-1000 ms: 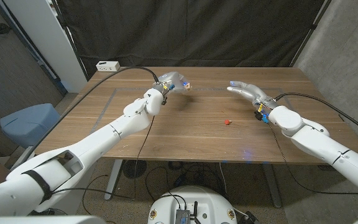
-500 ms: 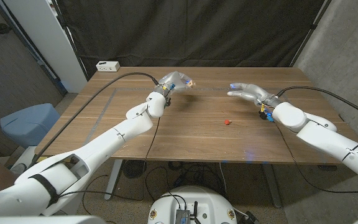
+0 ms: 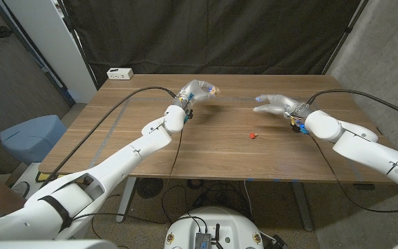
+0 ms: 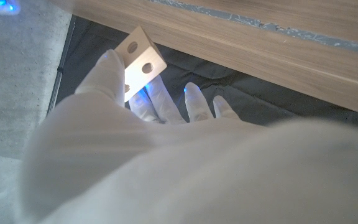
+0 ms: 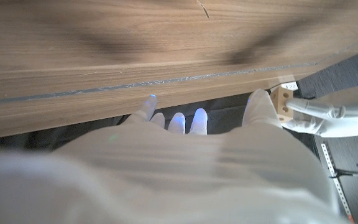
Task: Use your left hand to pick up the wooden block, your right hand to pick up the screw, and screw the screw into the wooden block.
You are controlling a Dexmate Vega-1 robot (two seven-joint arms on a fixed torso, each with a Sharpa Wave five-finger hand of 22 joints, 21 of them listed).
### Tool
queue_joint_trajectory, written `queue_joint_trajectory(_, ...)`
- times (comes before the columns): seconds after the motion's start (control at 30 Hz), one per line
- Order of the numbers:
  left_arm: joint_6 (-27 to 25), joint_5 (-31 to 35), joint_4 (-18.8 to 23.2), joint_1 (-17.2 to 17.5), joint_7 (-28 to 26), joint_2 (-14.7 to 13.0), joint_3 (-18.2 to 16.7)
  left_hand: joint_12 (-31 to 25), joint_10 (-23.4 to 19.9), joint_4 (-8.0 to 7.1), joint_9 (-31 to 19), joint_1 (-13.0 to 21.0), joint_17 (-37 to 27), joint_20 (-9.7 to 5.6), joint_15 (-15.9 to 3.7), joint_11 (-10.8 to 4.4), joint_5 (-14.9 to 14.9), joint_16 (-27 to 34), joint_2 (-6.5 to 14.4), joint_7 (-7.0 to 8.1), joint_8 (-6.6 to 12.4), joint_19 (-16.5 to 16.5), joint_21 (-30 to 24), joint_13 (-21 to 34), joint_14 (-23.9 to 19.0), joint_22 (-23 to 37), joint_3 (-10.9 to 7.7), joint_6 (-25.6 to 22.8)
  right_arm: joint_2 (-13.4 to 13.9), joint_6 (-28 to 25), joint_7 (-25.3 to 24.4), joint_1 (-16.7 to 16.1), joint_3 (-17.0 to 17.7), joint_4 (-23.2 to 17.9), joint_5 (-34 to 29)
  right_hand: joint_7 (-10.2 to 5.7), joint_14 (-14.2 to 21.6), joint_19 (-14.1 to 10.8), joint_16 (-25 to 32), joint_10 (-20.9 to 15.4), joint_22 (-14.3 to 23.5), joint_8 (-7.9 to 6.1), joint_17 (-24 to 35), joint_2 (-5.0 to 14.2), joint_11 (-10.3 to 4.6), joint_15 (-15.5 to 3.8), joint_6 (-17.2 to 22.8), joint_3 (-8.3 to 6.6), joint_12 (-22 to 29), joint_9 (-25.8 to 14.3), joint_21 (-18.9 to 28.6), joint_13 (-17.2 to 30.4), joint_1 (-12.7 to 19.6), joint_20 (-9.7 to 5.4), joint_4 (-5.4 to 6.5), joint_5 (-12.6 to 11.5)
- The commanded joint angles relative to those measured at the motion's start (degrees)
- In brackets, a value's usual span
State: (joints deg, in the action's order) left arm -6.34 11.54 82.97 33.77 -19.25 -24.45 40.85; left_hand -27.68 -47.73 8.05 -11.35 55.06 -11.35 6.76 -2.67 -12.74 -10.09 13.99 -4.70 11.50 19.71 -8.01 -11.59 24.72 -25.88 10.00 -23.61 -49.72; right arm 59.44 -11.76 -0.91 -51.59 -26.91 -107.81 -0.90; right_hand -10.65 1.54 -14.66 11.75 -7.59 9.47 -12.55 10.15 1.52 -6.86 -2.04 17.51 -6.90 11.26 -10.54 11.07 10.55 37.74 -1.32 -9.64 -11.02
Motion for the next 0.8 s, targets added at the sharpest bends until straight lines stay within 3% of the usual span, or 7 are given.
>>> queue_joint_trajectory(0.03,5.3,-7.4,-3.7,0.5,-0.4,2.7,-1.5,-0.2,-0.2,0.00,-0.2,0.3,-0.1,0.06,-5.80,0.13,-0.4,0.2,0.6,-0.47,-0.12,-0.2,-0.1,0.2,-0.7,0.2,0.17,-0.3,2.8,-3.9,2.5,0.7,-1.4,-2.6,-6.3,-0.03,0.7,-0.4,0.1,-0.6,0.1,-0.16,0.2,-0.13,-0.13,-1.47,0.9,-0.20,0.3,-0.3,0.3,0.1,0.6,-0.12,-0.23,0.2)
queue_joint_trajectory(0.6,8.4,-13.3,-6.2,0.9,1.1,4.4,-1.9,0.2,0.1,-0.07,-0.2,0.2,-0.3,0.35,-5.52,0.15,-0.6,0.2,1.1,-0.57,-0.32,0.1,0.1,0.4,-0.5,0.3,0.38,-0.2,6.7,-1.8,9.6,2.5,-2.1,-4.7,-12.5,-0.97,1.3,-1.0,0.0,-1.0,0.1,-0.25,0.2,-0.37,-0.45,-1.61,2.0,-0.92,0.2,-0.3,0.3,0.1,2.1,0.29,-0.30,0.2)
queue_joint_trajectory(0.8,9.2,-14.9,-6.9,0.9,2.2,4.7,-1.9,0.4,0.3,-0.02,-0.2,0.3,-0.3,0.45,-4.61,0.14,-0.6,0.1,1.3,-0.61,-0.41,0.3,0.2,0.5,-0.4,0.3,0.51,-0.2,7.7,-1.0,12.8,3.4,-2.3,-5.5,-14.7,-1.22,1.5,-1.1,0.0,-1.1,0.1,-0.18,0.2,-0.46,-0.42,-1.53,2.1,-1.16,0.1,-0.4,0.2,0.1,2.6,0.35,-0.31,0.3)
